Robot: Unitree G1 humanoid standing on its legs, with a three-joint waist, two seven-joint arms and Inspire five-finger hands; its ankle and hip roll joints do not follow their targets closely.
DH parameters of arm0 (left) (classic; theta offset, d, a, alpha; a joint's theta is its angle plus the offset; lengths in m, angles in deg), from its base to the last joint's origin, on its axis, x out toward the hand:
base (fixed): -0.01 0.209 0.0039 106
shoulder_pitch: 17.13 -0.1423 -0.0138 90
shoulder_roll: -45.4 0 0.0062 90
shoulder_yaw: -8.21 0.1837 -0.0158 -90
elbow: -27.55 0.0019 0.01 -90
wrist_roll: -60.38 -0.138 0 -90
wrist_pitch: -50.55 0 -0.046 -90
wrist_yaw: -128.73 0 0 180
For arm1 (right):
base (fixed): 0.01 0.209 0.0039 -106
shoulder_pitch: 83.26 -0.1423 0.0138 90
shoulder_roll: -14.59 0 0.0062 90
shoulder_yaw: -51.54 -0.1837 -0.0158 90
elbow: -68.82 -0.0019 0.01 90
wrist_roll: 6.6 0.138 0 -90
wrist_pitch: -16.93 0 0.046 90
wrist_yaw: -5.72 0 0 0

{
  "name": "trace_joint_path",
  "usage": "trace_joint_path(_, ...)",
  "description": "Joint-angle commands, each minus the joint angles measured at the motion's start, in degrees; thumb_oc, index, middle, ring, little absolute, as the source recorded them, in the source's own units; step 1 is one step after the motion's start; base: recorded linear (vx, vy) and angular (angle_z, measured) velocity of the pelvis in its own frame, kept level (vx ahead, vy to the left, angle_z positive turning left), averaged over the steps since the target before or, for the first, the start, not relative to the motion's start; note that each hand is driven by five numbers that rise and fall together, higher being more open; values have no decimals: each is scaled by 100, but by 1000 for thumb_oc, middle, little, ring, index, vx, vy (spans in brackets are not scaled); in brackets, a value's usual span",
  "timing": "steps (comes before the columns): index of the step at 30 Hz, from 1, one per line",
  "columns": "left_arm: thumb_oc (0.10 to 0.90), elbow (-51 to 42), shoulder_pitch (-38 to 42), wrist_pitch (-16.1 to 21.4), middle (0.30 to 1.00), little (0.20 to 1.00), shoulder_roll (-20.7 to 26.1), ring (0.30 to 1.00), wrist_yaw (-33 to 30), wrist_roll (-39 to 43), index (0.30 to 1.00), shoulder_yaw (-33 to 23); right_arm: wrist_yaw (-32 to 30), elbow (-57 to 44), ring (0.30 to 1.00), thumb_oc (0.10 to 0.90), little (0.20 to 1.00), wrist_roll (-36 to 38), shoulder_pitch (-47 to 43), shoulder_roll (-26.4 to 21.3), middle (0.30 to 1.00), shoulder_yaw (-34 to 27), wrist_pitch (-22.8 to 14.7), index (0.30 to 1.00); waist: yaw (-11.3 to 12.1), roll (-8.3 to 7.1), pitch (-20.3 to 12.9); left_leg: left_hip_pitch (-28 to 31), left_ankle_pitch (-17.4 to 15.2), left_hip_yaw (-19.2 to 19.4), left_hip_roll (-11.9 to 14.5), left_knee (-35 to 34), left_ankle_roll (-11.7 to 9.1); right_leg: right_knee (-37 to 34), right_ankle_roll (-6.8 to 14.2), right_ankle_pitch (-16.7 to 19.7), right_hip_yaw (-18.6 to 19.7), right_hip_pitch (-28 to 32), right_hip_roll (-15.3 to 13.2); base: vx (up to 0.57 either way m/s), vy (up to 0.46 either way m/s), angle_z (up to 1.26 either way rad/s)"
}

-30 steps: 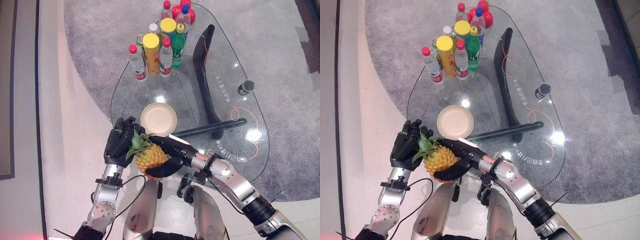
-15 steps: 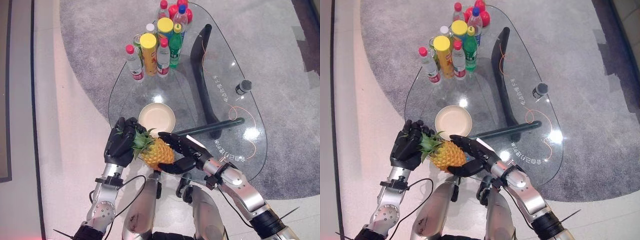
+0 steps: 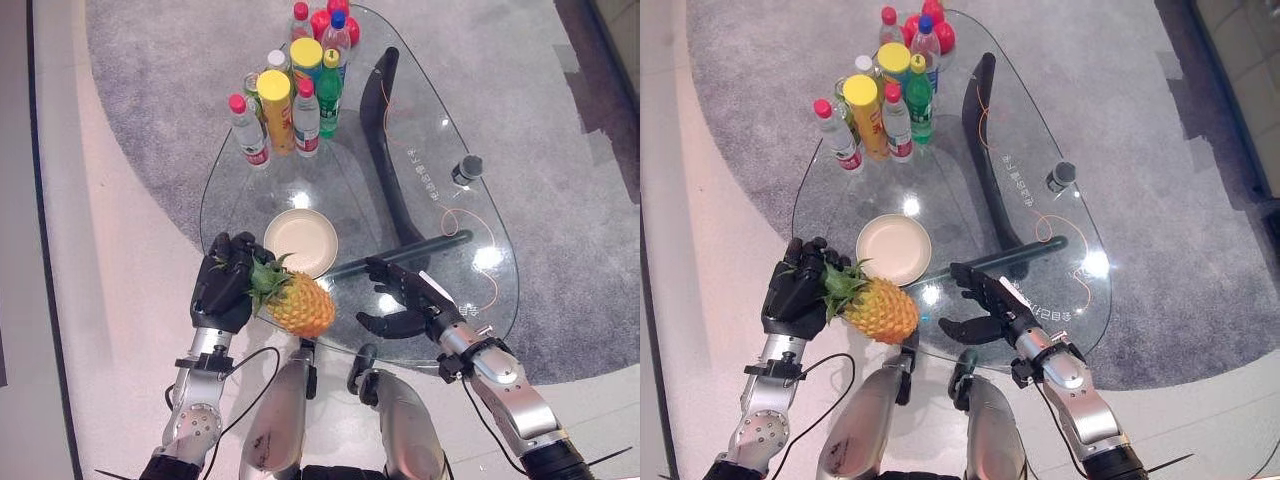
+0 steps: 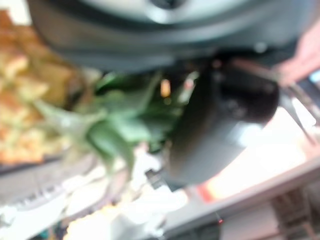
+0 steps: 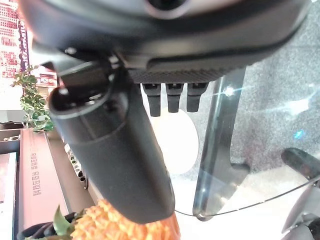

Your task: Pick up the fruit to the plate

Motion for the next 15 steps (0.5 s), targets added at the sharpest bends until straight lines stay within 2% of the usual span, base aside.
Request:
trace_joint_path(1,100,-1243,143,500,300,200,-32,300,429,-445,300,-339,119,-832,900,800,900,85,-106,-76,900,-161,-511,900,-64,10,-147,76,-804,65,-59,1186,304,-641,362,1305,-77,218,-75,0,0,0)
trace_joint_path(4,100,-1246,221,847,300,200,27,300,264,-907,300,-365,211,-810,900,800,900,153,-77,-57,900,-85,-431,900,-68,15,-147,106,-807,64,-43,1214,288,-622,363,1290,-75,254,-82,36,7,-3)
trace_joint_path(8,100,-1265,396,1207,300,200,118,300,-347,-1812,300,-387,304,-743,900,800,900,178,-52,20,900,75,-310,900,-74,45,-147,156,-795,63,-52,1238,271,-606,362,1270,-54,316,-85,45,18,-4)
trace_joint_path(10,100,-1238,468,1341,300,200,158,300,-938,-2394,300,-415,329,-705,900,800,900,223,-37,27,900,144,-222,900,-78,55,-147,187,-789,61,-60,1261,263,-590,363,1262,-44,351,-91,52,18,-2)
trace_joint_path(11,100,-1223,479,1361,300,200,163,300,-1014,-2475,300,-420,333,-696,900,800,900,222,-32,31,900,158,-218,900,-80,57,-147,195,-788,61,-58,1264,261,-588,363,1259,-42,359,-93,64,33,-4)
trace_joint_path(12,100,-1154,538,1409,300,200,178,300,-1436,-2831,300,-454,359,-654,900,800,900,241,-2,56,900,229,-161,900,-89,68,-147,230,-780,62,-64,1283,258,-572,359,1246,-23,399,-96,68,34,-8)
trace_joint_path(15,100,-1020,589,1489,300,200,217,300,-1930,-3277,300,-498,395,-557,900,800,900,293,63,98,900,350,-112,900,-98,79,-147,284,-776,66,-83,1322,256,-555,358,1233,13,463,-96,80,31,-6)
